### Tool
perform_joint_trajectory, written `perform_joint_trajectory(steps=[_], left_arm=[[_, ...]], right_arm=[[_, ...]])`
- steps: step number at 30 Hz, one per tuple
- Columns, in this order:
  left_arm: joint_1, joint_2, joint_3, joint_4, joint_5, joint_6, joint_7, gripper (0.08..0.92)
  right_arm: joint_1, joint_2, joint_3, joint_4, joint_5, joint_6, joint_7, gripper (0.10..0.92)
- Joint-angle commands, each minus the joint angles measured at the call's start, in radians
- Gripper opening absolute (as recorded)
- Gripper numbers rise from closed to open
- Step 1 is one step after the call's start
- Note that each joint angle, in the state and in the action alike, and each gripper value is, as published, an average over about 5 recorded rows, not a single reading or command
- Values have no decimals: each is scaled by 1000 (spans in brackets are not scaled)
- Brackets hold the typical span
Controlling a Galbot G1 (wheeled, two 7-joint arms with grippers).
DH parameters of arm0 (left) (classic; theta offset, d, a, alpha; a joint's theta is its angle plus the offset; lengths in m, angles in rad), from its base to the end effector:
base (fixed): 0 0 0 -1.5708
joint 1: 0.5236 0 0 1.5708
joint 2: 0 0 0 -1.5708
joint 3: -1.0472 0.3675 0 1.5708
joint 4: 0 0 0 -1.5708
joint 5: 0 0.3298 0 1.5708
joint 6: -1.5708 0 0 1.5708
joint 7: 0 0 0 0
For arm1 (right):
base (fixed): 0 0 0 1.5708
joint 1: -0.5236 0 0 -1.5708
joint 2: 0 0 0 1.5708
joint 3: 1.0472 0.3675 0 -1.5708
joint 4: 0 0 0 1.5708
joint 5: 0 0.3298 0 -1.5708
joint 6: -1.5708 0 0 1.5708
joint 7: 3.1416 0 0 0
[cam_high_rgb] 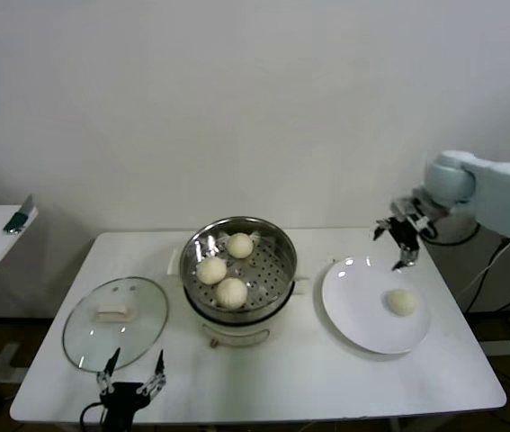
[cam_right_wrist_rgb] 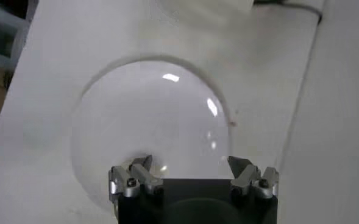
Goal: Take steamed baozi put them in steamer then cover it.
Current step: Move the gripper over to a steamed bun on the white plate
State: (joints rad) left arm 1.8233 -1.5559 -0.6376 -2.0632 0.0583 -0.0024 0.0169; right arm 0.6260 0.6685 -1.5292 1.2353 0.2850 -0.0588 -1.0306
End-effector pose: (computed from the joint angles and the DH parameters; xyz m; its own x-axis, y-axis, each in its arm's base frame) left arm 0.0582 0.0362 -0.3529 -0.9584 -0.0762 0.2750 -0.0381 0.9892 0.1412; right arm 0.5237 -0.2026 -0.0913 -0.1651 -0.0902 0.9821 -0.9667 -0.1826 -0.1793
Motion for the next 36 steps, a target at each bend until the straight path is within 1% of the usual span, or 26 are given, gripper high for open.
perform_joint_trajectory(steps=[1,11,23,26,31,34,36], left_arm=[[8,-3,1,3,4,-5,-2,823],[5,-13,4,14,20,-3,-4,823],[8,-13,-4,22,19,-5,-7,823],[7,-13,-4,24,19,-5,-8,823],[6,-12,-5,21,18,-4,-8,823],[7,-11,-7,16,16,-4,-8,823],[8,-9,-8,13,15,-3,-8,823]], right_arm=[[-261,-101,145,-93,-68,-94,20,823],[-417,-3,287,-207,-142,-89,23,823],[-479,86,345,-300,-172,-81,39,820],[-483,94,352,-309,-177,-79,43,790],[-471,91,352,-300,-173,-80,37,680],[-428,72,324,-263,-147,-85,27,653],[-351,53,266,-212,-100,-94,21,646]])
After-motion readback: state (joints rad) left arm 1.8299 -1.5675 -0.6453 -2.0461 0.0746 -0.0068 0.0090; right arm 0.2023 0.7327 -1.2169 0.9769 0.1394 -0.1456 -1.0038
